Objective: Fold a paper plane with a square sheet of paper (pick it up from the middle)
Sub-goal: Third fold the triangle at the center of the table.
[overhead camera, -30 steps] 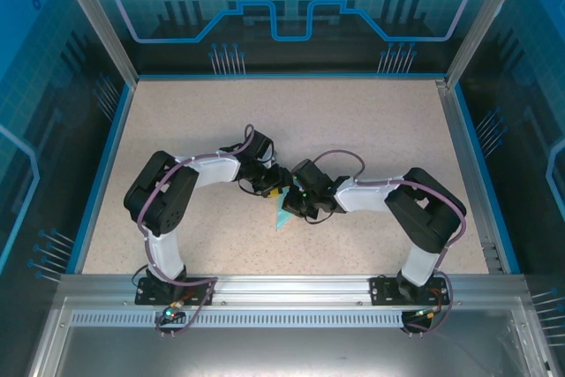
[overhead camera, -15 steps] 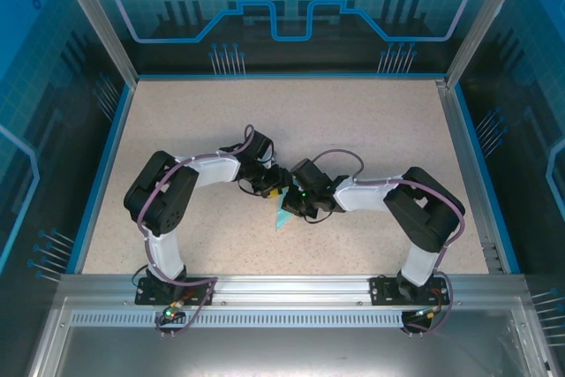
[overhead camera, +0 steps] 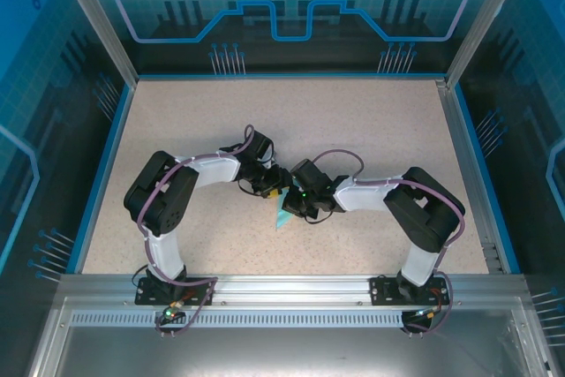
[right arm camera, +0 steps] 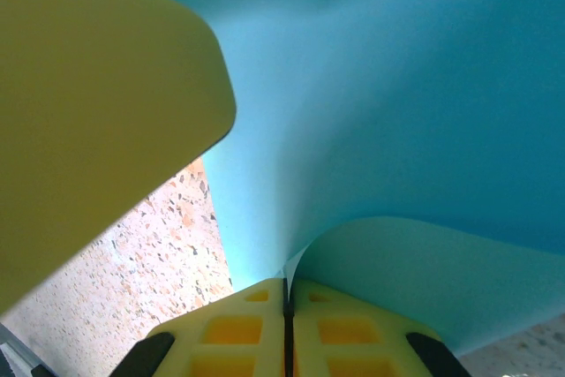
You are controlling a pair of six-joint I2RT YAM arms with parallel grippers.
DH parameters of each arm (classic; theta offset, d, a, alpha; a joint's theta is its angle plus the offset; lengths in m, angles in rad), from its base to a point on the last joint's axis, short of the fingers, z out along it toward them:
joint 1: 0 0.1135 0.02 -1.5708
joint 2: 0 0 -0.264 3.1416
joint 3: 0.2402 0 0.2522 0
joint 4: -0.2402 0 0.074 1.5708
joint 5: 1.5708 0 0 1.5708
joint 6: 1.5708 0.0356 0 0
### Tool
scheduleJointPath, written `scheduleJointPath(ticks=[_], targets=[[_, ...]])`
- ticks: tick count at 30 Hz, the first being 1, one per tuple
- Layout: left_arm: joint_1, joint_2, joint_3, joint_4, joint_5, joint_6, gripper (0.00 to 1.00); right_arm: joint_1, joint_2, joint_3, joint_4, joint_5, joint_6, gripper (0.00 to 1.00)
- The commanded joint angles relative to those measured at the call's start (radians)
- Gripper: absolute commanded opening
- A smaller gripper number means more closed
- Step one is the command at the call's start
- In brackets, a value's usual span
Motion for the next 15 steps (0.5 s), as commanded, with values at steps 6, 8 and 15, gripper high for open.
scheduleJointPath(ticks=[6, 8, 15], targets=[[-0.002, -0.022, 0.028, -0.039, -0.012, 0.014, 0.45, -0.003, 0.028, 0.013, -0.039, 0.001, -0.014, 0.14], [0.006, -0.042, 0.037, -0.046, -0.018, 0.012, 0.45, -0.003, 0.029, 0.011, -0.043, 0.001, -0.016, 0.18], [0.105, -0.123, 0.029, -0.06, -0.016, 0.002, 0.49, 0.001, 0.04, 0.016, -0.056, 0.0, -0.027, 0.32]])
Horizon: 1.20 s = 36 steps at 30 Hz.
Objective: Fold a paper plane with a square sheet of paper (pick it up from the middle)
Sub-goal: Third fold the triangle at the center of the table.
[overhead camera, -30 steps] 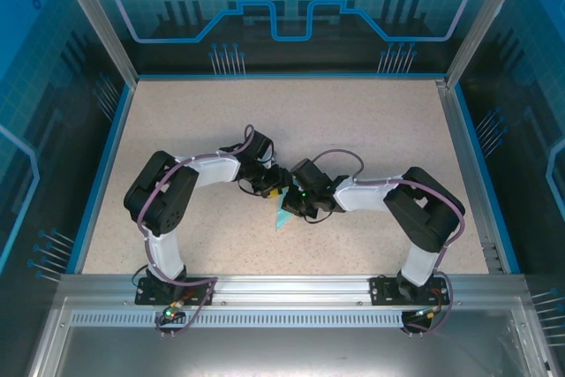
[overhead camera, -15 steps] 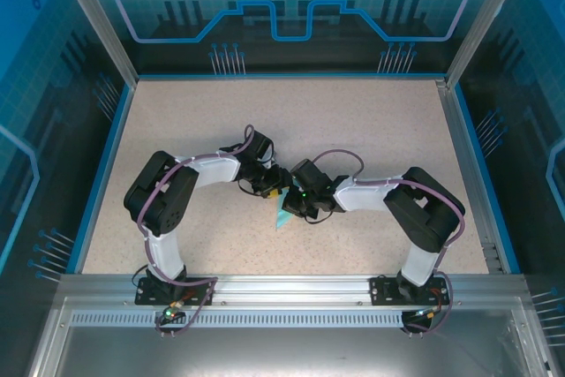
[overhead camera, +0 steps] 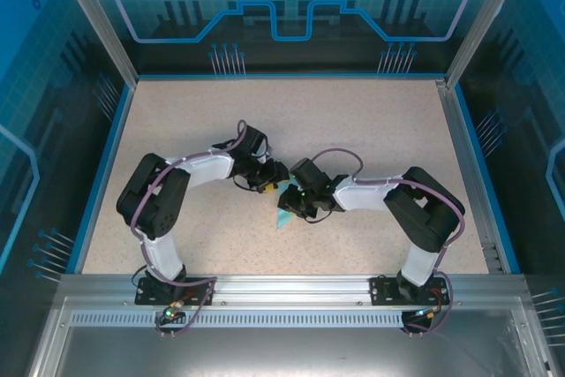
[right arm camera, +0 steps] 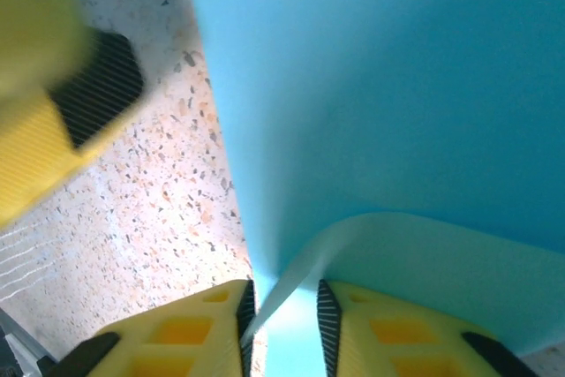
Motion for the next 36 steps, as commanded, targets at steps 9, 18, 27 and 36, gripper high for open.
scheduleJointPath(ticks=[9, 18, 27, 36], targets=[[0.126, -0.145, -0.075, -0.032, 0.01, 0.009, 0.5, 0.004, 0.038, -0.005, -0.023, 0.003, -0.03, 0.46], [0.125, -0.188, -0.152, -0.002, 0.071, 0.011, 0.47, 0.004, 0.029, -0.027, -0.016, 0.006, -0.039, 0.36], [0.107, -0.226, -0.224, 0.028, 0.121, 0.013, 0.38, -0.002, 0.018, -0.04, -0.038, 0.009, -0.051, 0.27], [0.034, -0.213, -0.254, 0.08, 0.159, -0.005, 0.16, -0.01, 0.02, -0.041, -0.069, 0.001, -0.05, 0.07]])
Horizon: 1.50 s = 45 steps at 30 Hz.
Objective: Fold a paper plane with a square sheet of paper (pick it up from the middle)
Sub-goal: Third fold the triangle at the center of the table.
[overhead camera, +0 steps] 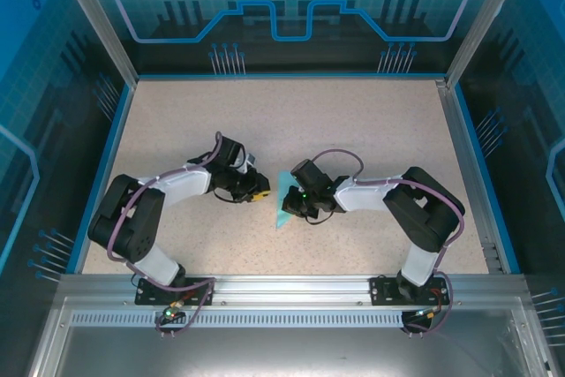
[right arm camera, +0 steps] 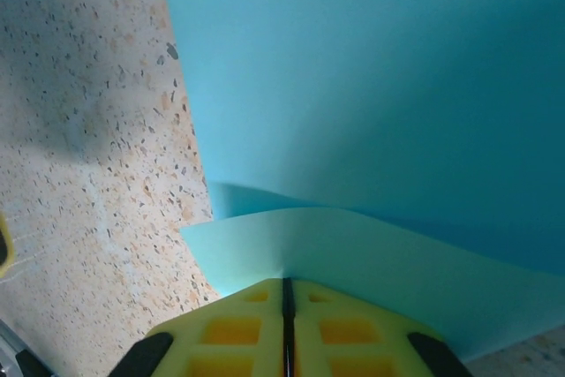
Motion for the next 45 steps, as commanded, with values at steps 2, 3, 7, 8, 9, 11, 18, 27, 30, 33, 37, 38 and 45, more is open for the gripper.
scheduleJointPath(ticks=[2, 3, 7, 8, 9, 11, 18, 27, 30, 33, 37, 38, 45], targets=[[-0.034, 0.004, -0.011, 0.042, 0.052, -0.004, 0.12, -0.006, 0.022, -0.016, -0.09, 0.003, -0.006, 0.06], [-0.042, 0.01, -0.011, 0.047, 0.053, -0.007, 0.1, -0.007, 0.022, -0.014, -0.09, 0.004, -0.006, 0.05], [-0.064, 0.029, -0.007, 0.061, 0.053, -0.012, 0.07, -0.007, 0.026, -0.012, -0.095, 0.001, -0.005, 0.03], [-0.069, 0.037, -0.004, 0.063, 0.052, -0.012, 0.06, -0.006, 0.026, -0.013, -0.095, 0.0, -0.006, 0.03], [-0.073, 0.045, -0.001, 0.064, 0.051, -0.012, 0.05, -0.006, 0.025, -0.013, -0.096, 0.0, -0.006, 0.03], [-0.081, 0.062, 0.006, 0.064, 0.05, -0.011, 0.03, -0.006, 0.025, -0.011, -0.097, 0.0, -0.006, 0.03], [-0.099, 0.111, 0.025, 0.064, 0.041, -0.006, 0.0, -0.007, 0.026, -0.009, -0.094, 0.0, -0.005, 0.03], [-0.106, 0.149, 0.034, 0.059, -0.002, -0.001, 0.0, -0.007, 0.023, -0.013, -0.084, -0.008, -0.005, 0.03], [-0.106, 0.167, 0.03, 0.08, -0.001, -0.01, 0.0, -0.007, 0.015, -0.018, -0.074, -0.009, -0.007, 0.03], [-0.106, 0.18, 0.032, 0.088, -0.008, -0.016, 0.0, -0.008, 0.009, -0.022, -0.06, -0.014, -0.008, 0.02], [-0.106, 0.184, 0.036, 0.053, -0.05, -0.004, 0.0, -0.009, -0.017, -0.032, -0.041, -0.02, -0.013, 0.02], [-0.105, 0.181, 0.034, 0.041, -0.063, 0.001, 0.0, -0.01, -0.032, -0.036, -0.033, -0.02, -0.018, 0.02], [-0.113, 0.185, 0.027, -0.024, -0.135, 0.035, 0.0, -0.053, -0.145, -0.076, 0.036, -0.049, -0.156, 0.05]])
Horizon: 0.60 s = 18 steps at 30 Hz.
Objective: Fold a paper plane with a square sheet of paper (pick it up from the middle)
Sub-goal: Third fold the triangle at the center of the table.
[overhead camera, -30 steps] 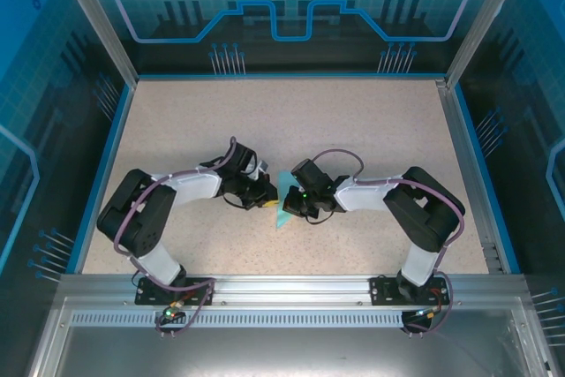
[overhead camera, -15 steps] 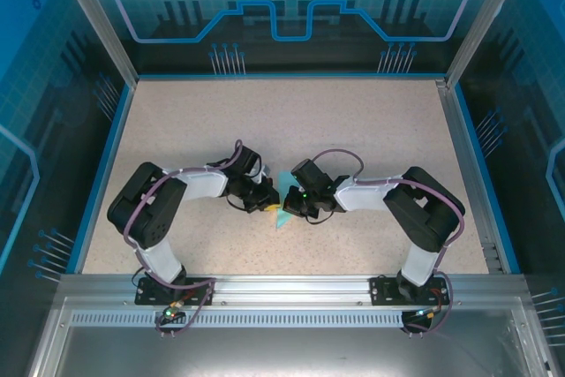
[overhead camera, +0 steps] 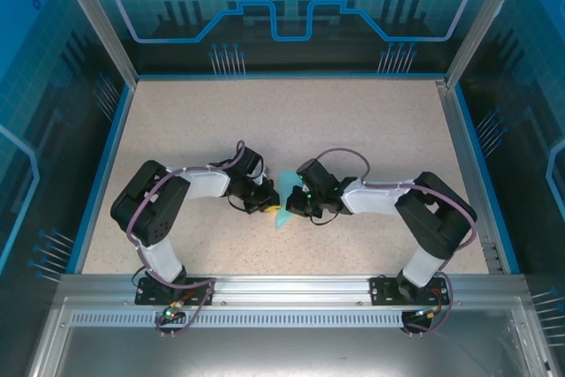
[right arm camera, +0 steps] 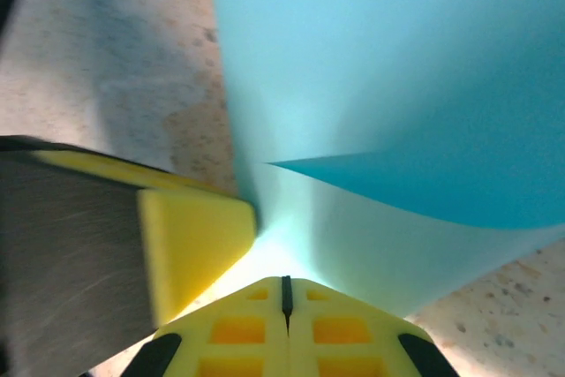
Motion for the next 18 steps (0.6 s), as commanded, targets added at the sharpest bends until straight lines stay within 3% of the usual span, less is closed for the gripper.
scheduleJointPath(ticks=[1, 8, 18], targets=[[-0.009, 0.021, 0.003, -0.082, -0.116, 0.033, 0.0, -0.043, -0.05, -0.039, 0.051, -0.039, -0.111, 0.05], [-0.025, 0.024, 0.007, -0.134, -0.184, 0.048, 0.0, -0.056, -0.036, -0.079, 0.117, -0.094, -0.21, 0.05], [-0.054, 0.034, 0.041, -0.204, -0.275, 0.066, 0.0, -0.055, 0.061, -0.069, 0.151, -0.122, -0.206, 0.05]])
